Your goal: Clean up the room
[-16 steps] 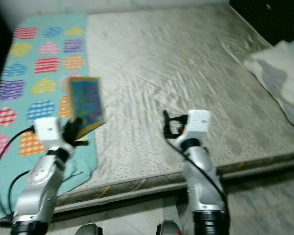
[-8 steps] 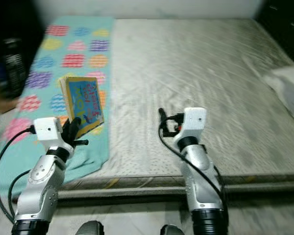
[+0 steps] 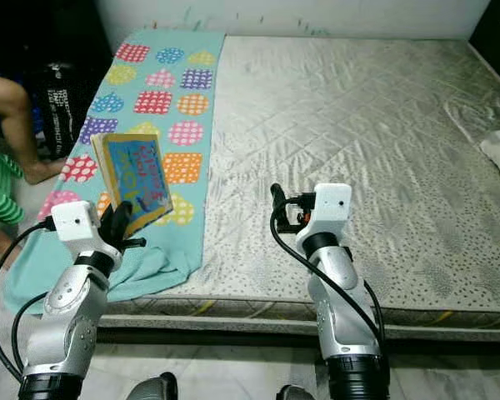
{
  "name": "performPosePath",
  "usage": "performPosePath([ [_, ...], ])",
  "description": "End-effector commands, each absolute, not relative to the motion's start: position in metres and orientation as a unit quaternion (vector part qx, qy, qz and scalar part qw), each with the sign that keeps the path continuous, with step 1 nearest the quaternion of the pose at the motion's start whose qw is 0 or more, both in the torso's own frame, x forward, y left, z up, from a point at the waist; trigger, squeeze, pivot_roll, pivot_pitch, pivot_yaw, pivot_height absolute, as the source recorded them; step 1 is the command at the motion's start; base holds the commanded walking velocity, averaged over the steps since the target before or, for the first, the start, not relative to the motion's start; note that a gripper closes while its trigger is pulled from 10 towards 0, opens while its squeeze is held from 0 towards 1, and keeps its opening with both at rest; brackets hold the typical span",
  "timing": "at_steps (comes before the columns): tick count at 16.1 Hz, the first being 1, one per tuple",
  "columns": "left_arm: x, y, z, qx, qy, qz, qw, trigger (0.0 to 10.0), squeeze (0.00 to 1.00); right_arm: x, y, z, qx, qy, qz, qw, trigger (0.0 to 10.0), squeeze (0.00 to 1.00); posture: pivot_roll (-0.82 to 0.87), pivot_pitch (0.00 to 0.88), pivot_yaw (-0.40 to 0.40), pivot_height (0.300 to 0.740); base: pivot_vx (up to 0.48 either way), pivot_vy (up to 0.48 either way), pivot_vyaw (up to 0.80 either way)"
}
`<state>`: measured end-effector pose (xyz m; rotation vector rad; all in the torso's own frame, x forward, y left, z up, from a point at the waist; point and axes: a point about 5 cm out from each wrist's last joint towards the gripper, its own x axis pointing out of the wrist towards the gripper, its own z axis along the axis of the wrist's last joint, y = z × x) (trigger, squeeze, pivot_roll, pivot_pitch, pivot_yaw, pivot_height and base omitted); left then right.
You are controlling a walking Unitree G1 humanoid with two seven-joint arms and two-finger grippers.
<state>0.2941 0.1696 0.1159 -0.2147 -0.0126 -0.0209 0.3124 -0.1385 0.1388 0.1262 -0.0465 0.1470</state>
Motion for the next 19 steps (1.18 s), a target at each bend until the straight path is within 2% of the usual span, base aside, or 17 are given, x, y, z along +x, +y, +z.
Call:
performPosePath([
  [1, 0.295, 0.1712, 0.121, -0.103, -0.019, -0.008, 0.994, 10.0, 0.0, 0.3118, -0.1381, 0.1362, 0.063, -0.019, 0.075, 0.995, 10.0, 0.0, 0.02, 0.141, 0.01, 0.74, 0.0, 0.0, 0.0],
  [7, 0.2958, 0.1684, 0.1235, -0.085, -0.027, -0.016, 0.996, 10.0, 0.0, 0.3116, -0.136, 0.1371, 0.045, -0.024, 0.086, 0.995, 10.0, 0.0, 0.02, 0.142, 0.01, 0.74, 0.0, 0.0, 0.0],
  [9, 0.2958, 0.1681, 0.1234, -0.086, -0.027, -0.017, 0.996, 10.0, 0.0, 0.3112, -0.1353, 0.1368, 0.045, -0.024, 0.086, 0.995, 10.0, 0.0, 0.02, 0.141, 0.01, 0.74, 0.0, 0.0, 0.78],
  [13, 0.2957, 0.1675, 0.1237, -0.087, -0.028, -0.02, 0.996, 10.0, 0.0, 0.3113, -0.1354, 0.1365, 0.045, -0.023, 0.086, 0.995, 10.0, 0.0, 0.02, 0.142, 0.008, 0.74, 0.0, -0.278, 0.66],
  [19, 0.296, 0.1669, 0.1235, -0.091, -0.028, -0.022, 0.995, 10.0, 0.0, 0.3116, -0.1356, 0.1359, 0.045, -0.021, 0.085, 0.995, 10.0, 0.0, 0.02, 0.143, 0.008, 0.74, 0.0, -0.48, 0.0],
])
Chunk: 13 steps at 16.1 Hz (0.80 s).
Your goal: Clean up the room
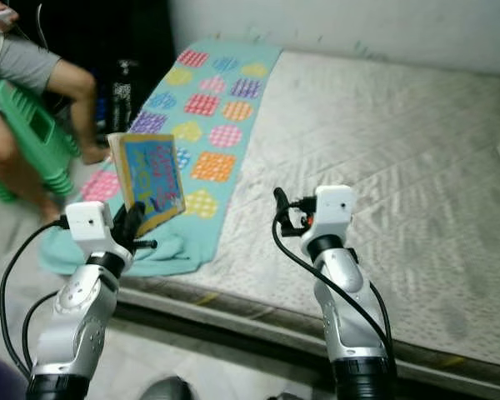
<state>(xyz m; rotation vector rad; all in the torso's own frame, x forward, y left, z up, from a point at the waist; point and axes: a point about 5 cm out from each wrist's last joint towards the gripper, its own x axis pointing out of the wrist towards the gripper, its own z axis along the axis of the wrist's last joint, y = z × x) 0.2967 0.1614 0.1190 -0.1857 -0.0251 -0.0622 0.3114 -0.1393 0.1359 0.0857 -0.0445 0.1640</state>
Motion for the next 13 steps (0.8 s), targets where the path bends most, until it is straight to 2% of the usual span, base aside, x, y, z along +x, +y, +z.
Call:
performPosePath([
  [1, 0.296, 0.167, 0.124, -0.091, -0.028, -0.022, 0.995, 10.0, 0.0, 0.312, -0.136, 0.136, 0.045, -0.021, 0.085, 0.995, 10.0, 0.0, 0.02, 0.142, 0.009, 0.74, 0.0, -0.48, 0.0],
  [6, 0.298, 0.167, 0.119, -0.089, -0.024, -0.023, 0.995, 10.0, 0.0, 0.312, -0.138, 0.131, 0.044, -0.017, 0.079, 0.996, 10.0, 0.0, 0.02, 0.109, 0.01, 0.74, 0.0, -0.48, 0.0],
  [10, 0.303, 0.173, 0.108, -0.076, -0.017, -0.011, 0.997, 10.0, 0.0, 0.315, -0.147, 0.122, 0.032, -0.01, 0.066, 0.997, 10.0, 0.0, 0.03, 0.002, -0.012, 0.74, 0.0, -0.421, 0.0],
  [13, 0.303, 0.174, 0.1, -0.074, -0.014, -0.006, 0.997, 10.0, 0.0, 0.314, -0.151, 0.117, 0.025, -0.009, 0.061, 0.998, 10.0, 0.0, 0.04, 0.0, -0.015, 0.74, 0.0, -0.352, 0.0],
])
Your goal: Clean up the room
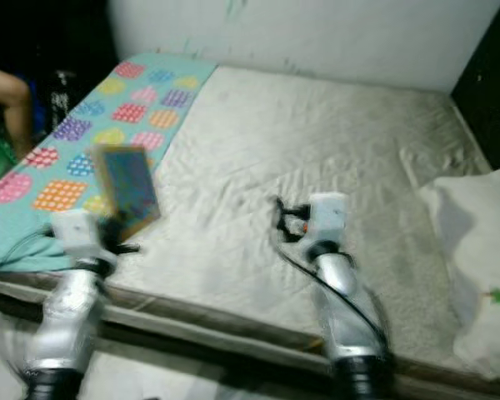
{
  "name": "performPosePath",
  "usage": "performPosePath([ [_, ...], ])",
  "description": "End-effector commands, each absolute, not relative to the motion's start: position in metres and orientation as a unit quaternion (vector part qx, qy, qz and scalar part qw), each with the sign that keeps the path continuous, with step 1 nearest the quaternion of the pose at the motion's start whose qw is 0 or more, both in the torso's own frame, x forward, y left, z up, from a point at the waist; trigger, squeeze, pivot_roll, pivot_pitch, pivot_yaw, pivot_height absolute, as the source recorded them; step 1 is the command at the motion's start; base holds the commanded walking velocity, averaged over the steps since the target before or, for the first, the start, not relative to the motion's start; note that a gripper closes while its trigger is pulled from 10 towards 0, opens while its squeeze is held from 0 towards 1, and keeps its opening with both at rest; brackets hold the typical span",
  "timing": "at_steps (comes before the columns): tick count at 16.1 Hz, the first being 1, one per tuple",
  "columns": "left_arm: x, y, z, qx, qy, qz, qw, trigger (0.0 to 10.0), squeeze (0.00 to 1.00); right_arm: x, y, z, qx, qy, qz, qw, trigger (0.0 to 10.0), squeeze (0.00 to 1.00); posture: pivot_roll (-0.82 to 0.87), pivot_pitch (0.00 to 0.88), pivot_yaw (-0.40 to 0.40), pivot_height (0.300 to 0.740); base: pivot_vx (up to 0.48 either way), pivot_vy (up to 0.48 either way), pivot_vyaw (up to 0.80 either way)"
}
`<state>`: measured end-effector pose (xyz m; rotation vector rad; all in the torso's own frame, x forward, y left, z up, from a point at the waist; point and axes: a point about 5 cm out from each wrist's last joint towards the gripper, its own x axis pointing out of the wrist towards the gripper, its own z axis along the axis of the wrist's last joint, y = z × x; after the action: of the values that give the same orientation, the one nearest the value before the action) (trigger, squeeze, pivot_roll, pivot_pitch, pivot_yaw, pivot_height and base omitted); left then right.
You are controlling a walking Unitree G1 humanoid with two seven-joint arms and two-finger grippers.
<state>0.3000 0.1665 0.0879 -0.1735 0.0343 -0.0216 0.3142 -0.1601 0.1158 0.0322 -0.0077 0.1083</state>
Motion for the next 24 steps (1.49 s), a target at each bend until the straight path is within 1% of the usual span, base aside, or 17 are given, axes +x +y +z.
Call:
performPosePath([
  [1, 0.305, 0.173, 0.099, -0.071, -0.016, -0.006, 0.997, 10.0, 0.0, 0.316, -0.156, 0.115, 0.016, -0.009, 0.053, 0.998, 10.0, 0.0, 0.04, 0.0, -0.011, 0.74, 0.0, -0.349, 0.0],
  [7, 0.309, 0.169, 0.095, -0.061, -0.017, -0.021, 0.998, 10.0, 0.0, 0.315, -0.164, 0.108, 0.006, -0.008, 0.034, 0.999, 10.0, 0.0, 0.01, 0.0, 0.013, 0.74, 0.0, -0.329, 0.0],
  [10, 0.311, 0.164, 0.095, -0.062, -0.019, -0.031, 0.997, 10.0, 0.0, 0.314, -0.165, 0.108, 0.002, -0.012, 0.027, 1.0, 10.0, 0.0, 0.0, 0.0, 0.011, 0.74, 0.0, -0.32, 0.0],
  [13, 0.306, 0.162, 0.093, -0.068, -0.019, -0.044, 0.997, 10.0, 0.0, 0.308, -0.158, 0.106, -0.018, -0.011, 0.037, 0.999, 10.0, 0.0, -0.01, 0.0, 0.004, 0.74, 0.0, 0.0, 0.0],
  [14, 0.303, 0.162, 0.088, -0.064, -0.012, -0.046, 0.997, 10.0, 0.0, 0.305, -0.156, 0.099, -0.017, 0.0, 0.037, 0.999, 10.0, 0.0, 0.0, 0.0, 0.015, 0.74, 0.0, 0.0, 0.0],
  [17, 0.302, 0.161, 0.088, -0.076, -0.015, -0.043, 0.996, 10.0, 0.0, 0.302, -0.151, 0.093, -0.01, 0.009, 0.038, 0.999, 10.0, 0.0, 0.0, 0.0, 0.02, 0.74, 0.0, 0.0, -0.64],
  [20, 0.308, 0.156, 0.094, -0.085, -0.029, -0.05, 0.995, 10.0, 0.0, 0.31, -0.147, 0.102, -0.013, -0.005, 0.048, 0.999, 10.0, 0.0, -0.01, 0.0, 0.02, 0.74, 0.0, 0.0, -0.65],
  [24, 0.312, 0.151, 0.099, -0.093, -0.038, -0.071, 0.992, 10.0, 0.0, 0.322, -0.155, 0.115, -0.02, -0.024, 0.038, 0.999, 10.0, 0.0, -0.03, 0.0, 0.027, 0.74, 0.06, 0.0, 0.0],
])
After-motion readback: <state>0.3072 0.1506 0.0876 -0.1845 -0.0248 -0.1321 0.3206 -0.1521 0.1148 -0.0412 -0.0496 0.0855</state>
